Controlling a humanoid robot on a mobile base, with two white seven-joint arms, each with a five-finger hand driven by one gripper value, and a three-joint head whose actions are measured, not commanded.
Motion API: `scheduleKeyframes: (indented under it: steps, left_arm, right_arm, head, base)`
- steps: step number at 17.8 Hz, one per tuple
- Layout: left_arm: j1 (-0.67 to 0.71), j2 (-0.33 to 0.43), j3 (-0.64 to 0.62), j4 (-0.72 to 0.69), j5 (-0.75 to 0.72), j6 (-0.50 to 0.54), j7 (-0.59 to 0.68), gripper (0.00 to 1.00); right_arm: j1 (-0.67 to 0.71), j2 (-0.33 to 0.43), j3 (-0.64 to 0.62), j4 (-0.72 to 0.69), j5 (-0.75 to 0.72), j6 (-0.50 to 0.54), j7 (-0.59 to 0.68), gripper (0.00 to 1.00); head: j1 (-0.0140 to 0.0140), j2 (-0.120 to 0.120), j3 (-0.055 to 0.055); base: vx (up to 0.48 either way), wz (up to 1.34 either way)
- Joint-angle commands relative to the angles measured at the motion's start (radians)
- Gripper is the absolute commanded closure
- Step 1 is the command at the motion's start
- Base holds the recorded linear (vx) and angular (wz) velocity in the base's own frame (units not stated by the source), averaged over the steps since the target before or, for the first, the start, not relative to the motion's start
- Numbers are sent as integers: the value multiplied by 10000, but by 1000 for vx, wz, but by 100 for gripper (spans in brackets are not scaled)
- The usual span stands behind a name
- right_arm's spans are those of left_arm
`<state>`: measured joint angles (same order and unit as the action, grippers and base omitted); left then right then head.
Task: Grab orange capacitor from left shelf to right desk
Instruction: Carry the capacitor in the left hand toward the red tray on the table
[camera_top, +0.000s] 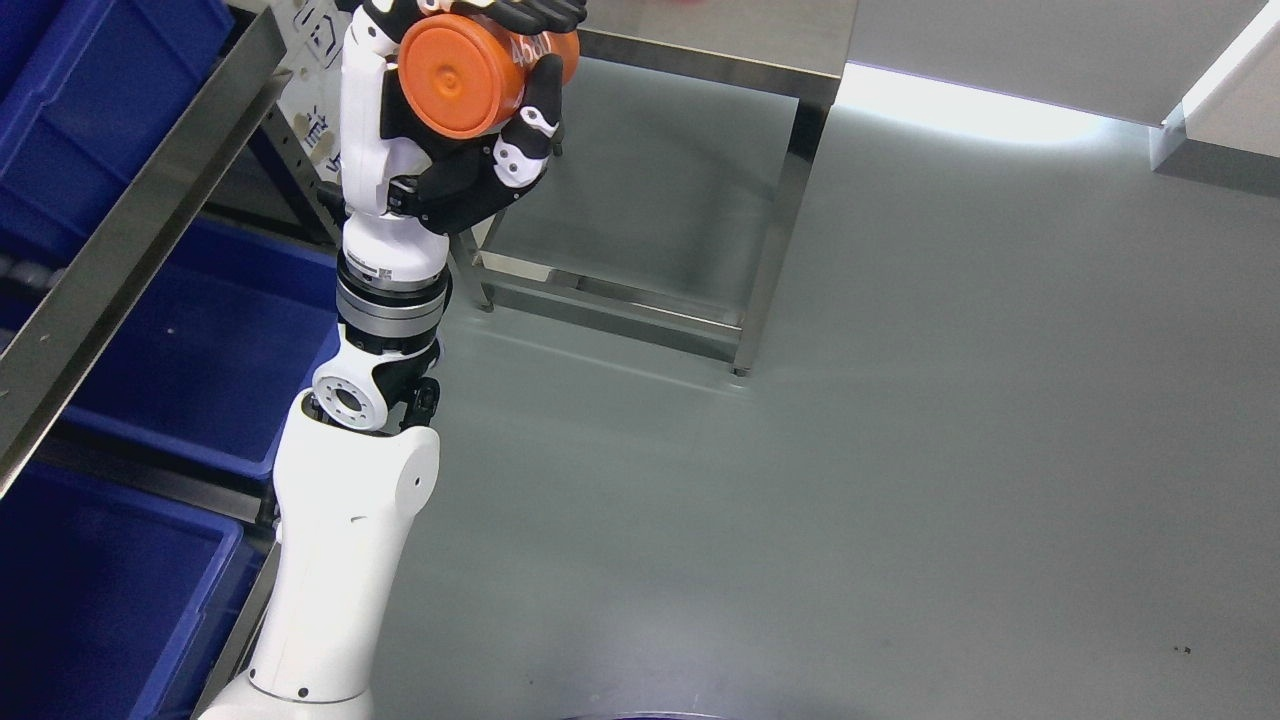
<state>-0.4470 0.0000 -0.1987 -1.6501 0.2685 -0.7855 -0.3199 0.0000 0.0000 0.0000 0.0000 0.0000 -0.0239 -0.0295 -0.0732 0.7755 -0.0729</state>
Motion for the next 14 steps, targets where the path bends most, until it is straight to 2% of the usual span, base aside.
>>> scheduleKeyframes:
  steps: [1, 14]
  left_arm:
    - [-40, 174, -375, 149, 15, 2, 8, 97]
    - [-85, 174, -375, 149, 15, 77, -7, 97]
  right_arm:
    - [199, -175, -123, -175, 46, -6, 4, 0]
    - [199, -175, -123, -175, 46, -6, 4, 0]
  head:
    - [0, 0, 0]
    - [0, 0, 0]
  base:
    - [280, -250]
    - [313, -28]
